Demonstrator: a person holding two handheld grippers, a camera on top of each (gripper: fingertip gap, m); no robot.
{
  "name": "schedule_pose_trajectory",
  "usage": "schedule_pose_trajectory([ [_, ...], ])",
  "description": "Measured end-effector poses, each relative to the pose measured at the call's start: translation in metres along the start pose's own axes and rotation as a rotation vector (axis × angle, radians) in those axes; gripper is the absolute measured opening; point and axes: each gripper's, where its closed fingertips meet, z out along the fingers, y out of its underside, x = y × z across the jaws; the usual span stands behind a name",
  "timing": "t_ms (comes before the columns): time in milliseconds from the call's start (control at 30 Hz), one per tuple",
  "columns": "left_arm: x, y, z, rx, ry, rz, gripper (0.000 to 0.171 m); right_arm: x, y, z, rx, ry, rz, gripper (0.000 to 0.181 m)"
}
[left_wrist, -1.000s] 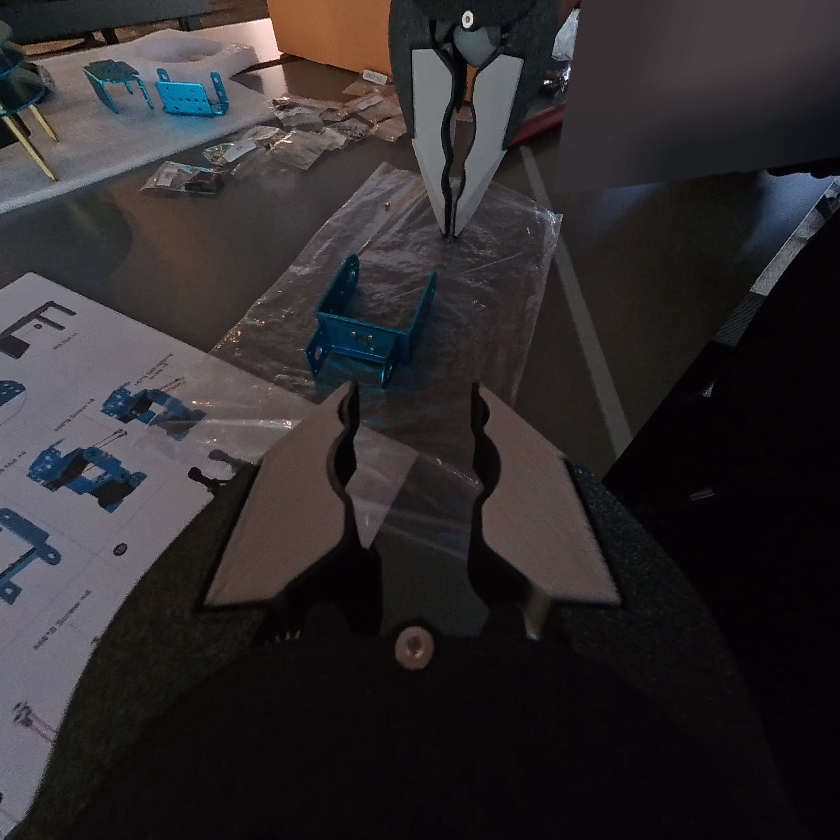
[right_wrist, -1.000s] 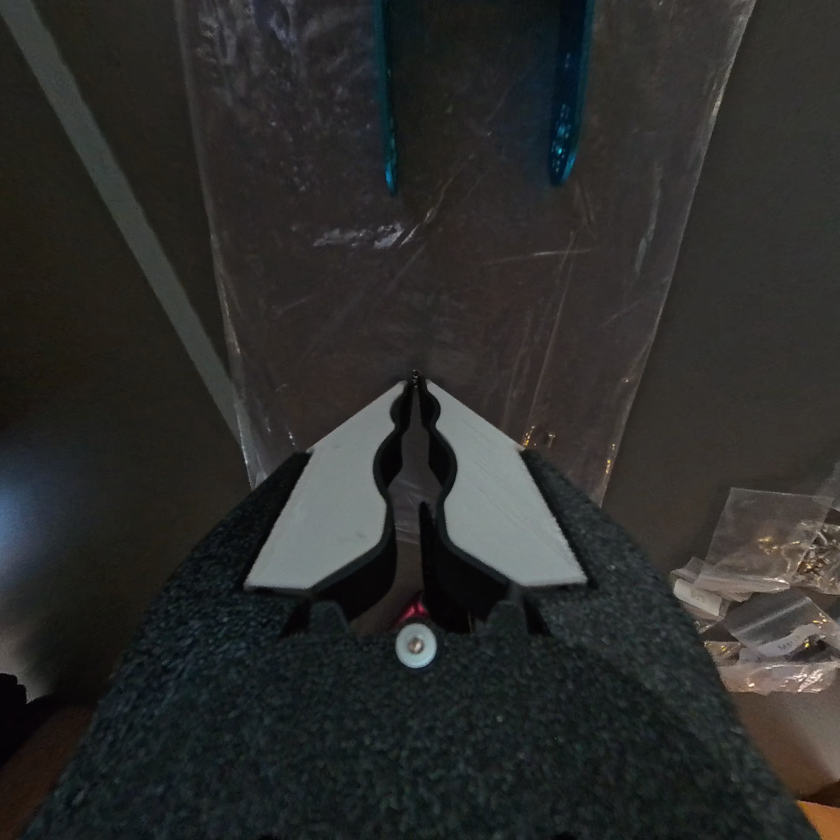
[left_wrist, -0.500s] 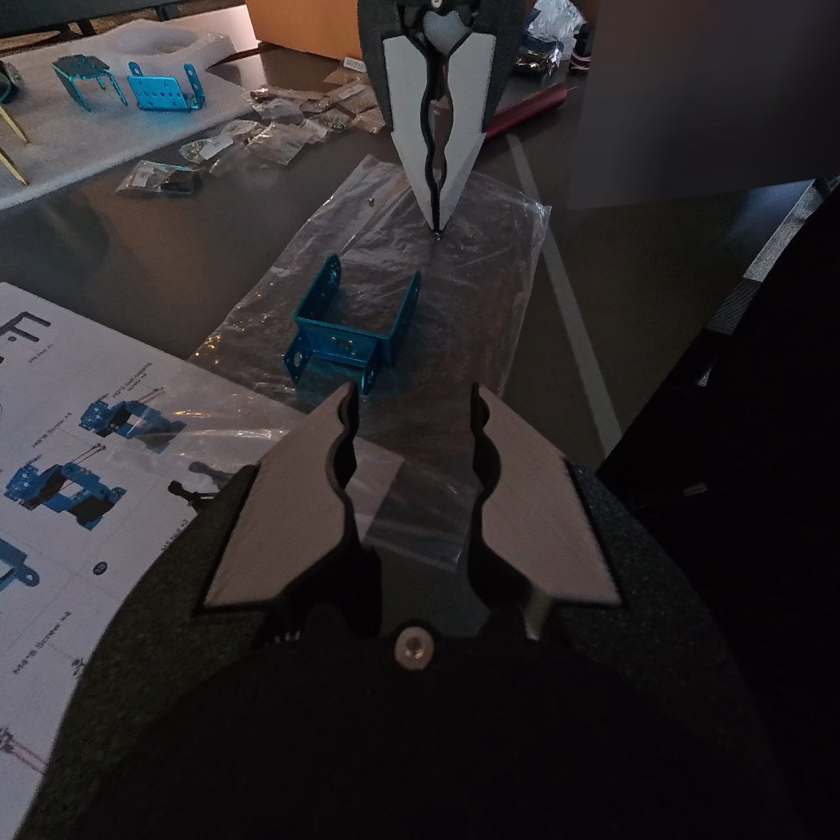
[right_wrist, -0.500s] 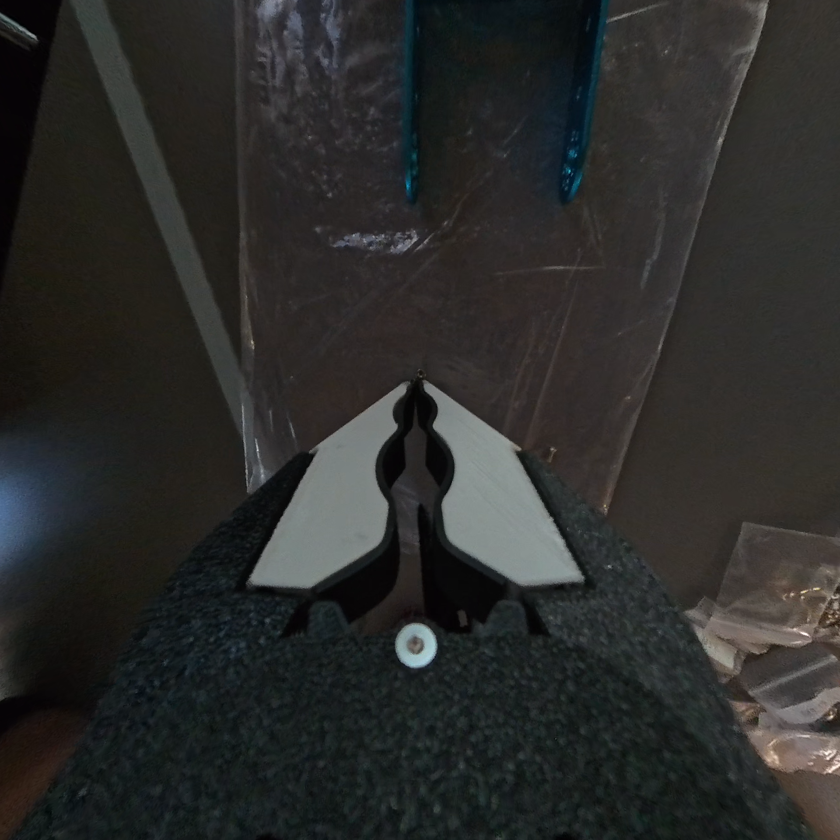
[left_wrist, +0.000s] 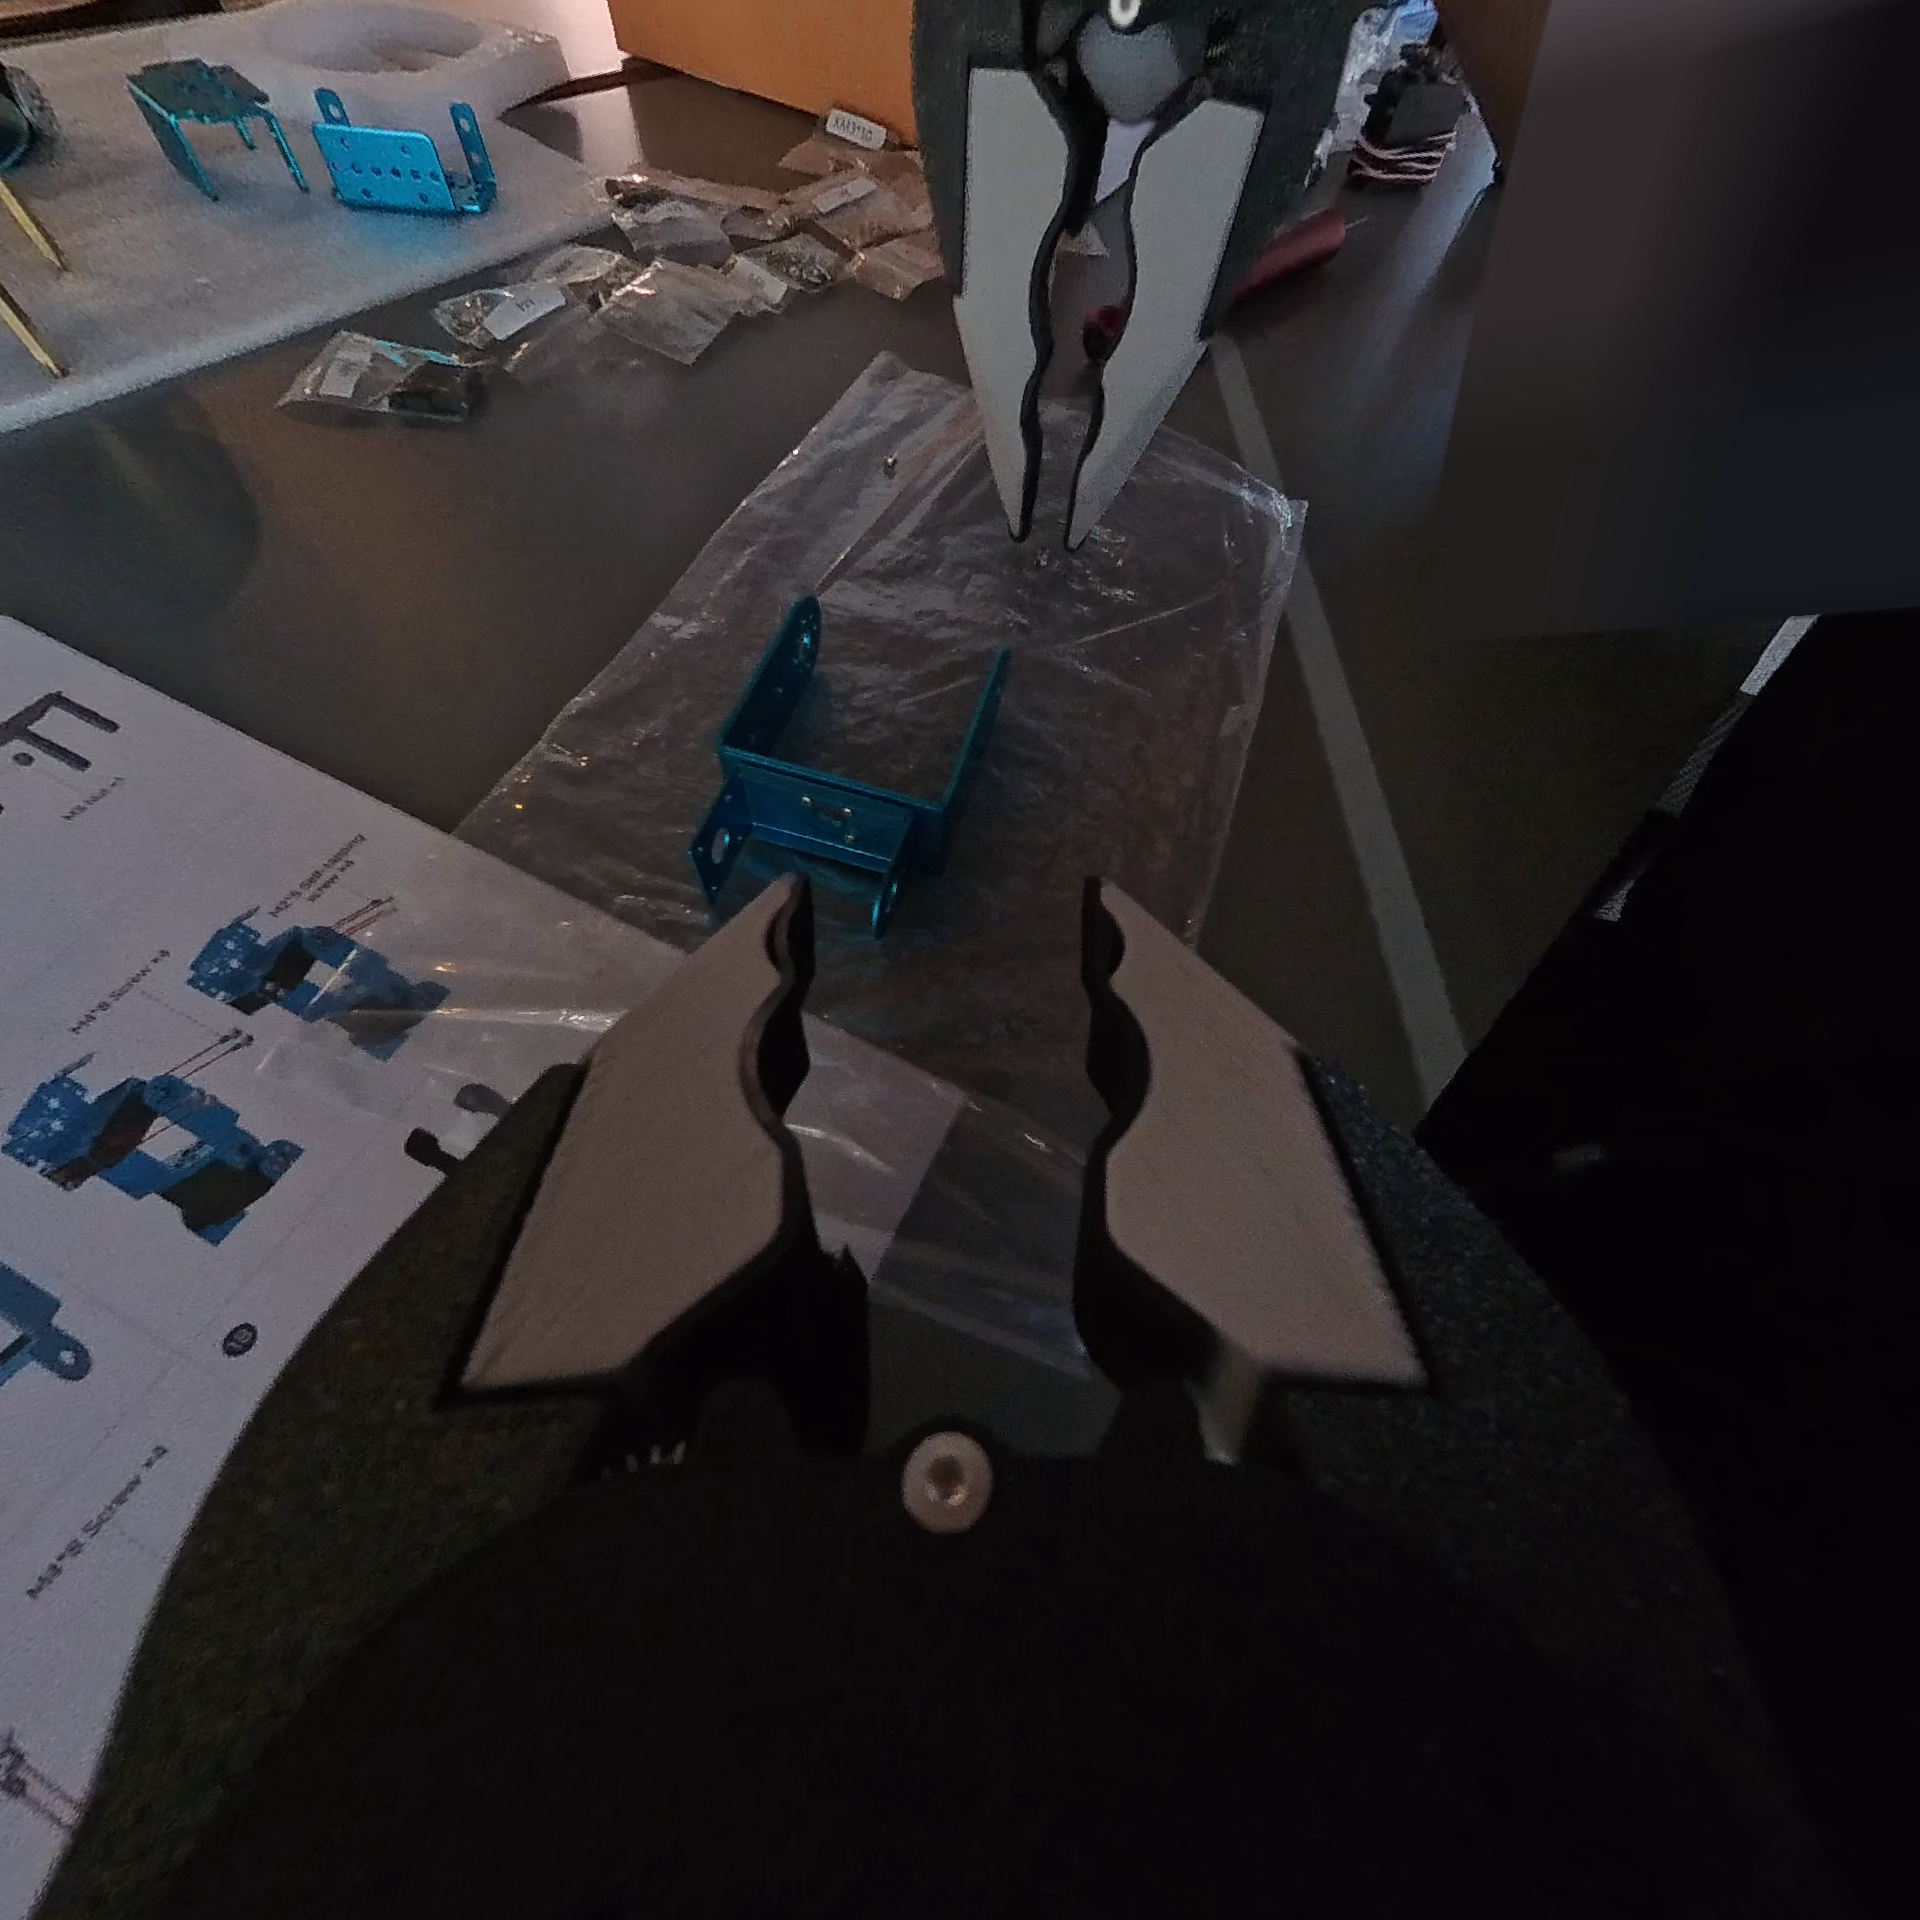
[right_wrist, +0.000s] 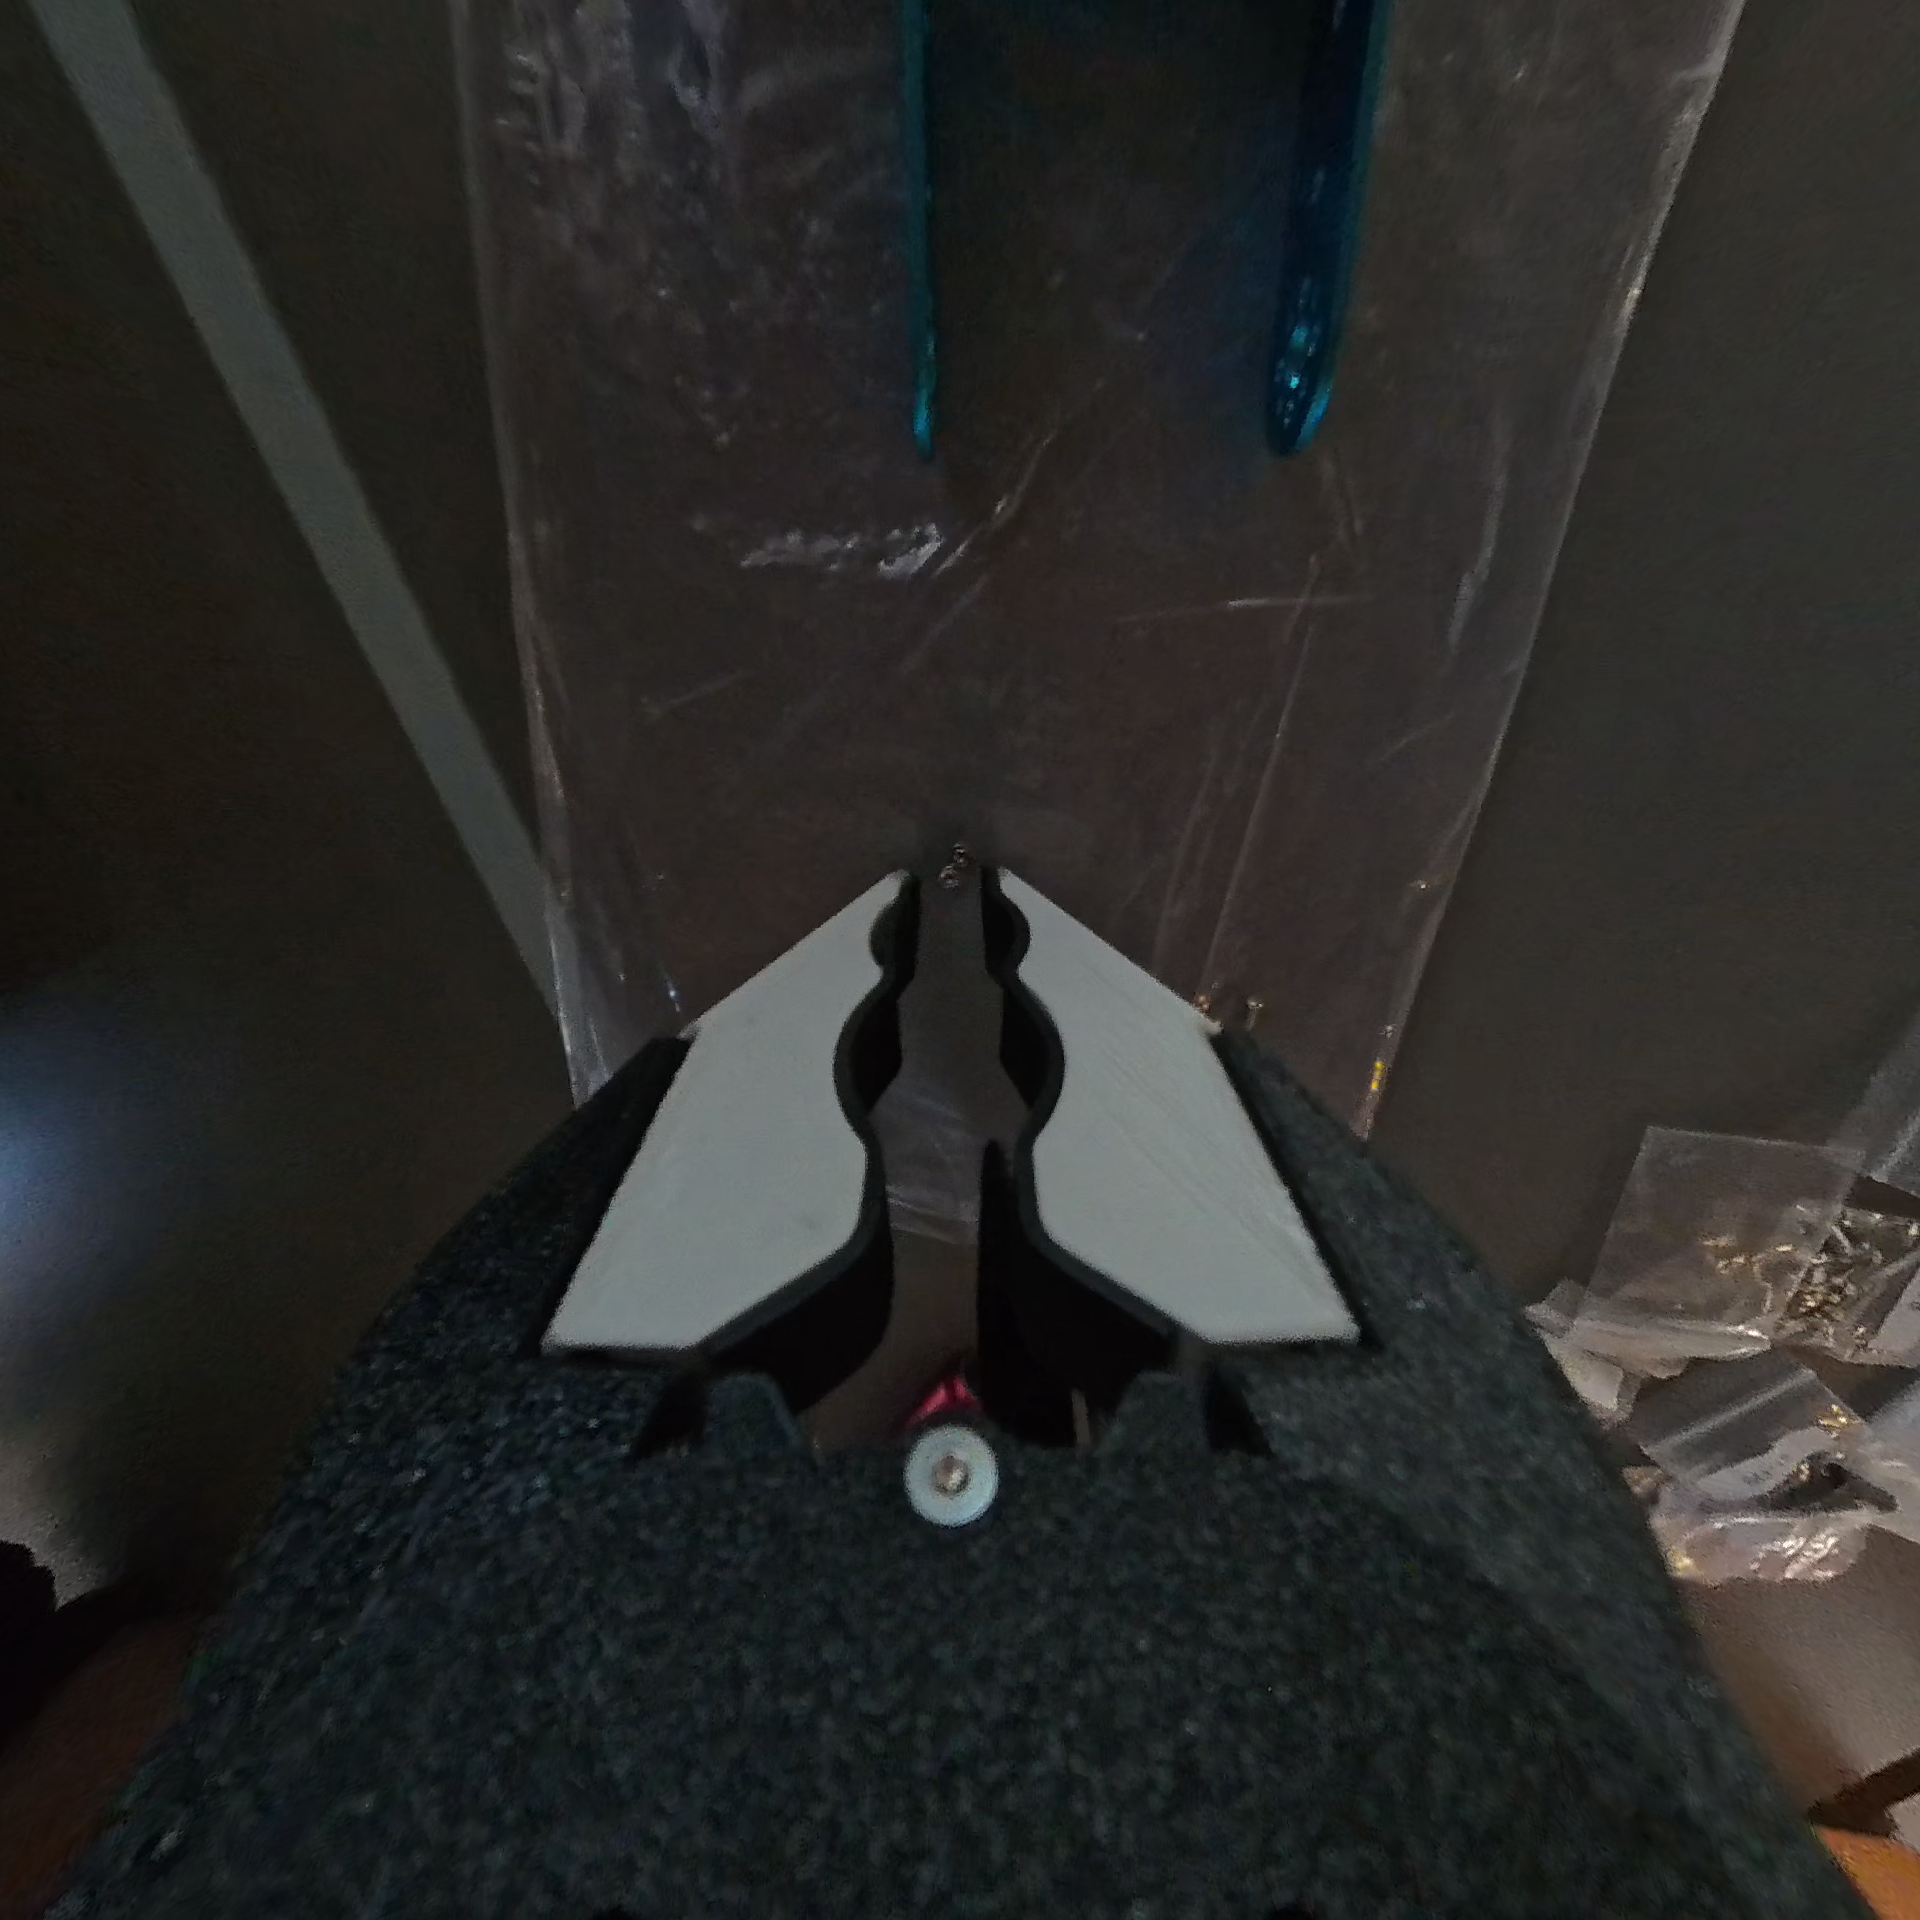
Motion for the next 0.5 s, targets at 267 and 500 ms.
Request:
schedule_pose_trajectory([
  [267,0.0024,0.0003,-0.0052,0.007,0.006,-0.001,0.051,0.0038,0.0016,0.0034,-0.065,0.019,0.011,0.004],
  [500,0.0053,0.0029,-0.0038,-0.002,0.017,0.001,0.051,0.0051,0.0035,0.0031,-0.171,0.066,0.007,0.006],
])
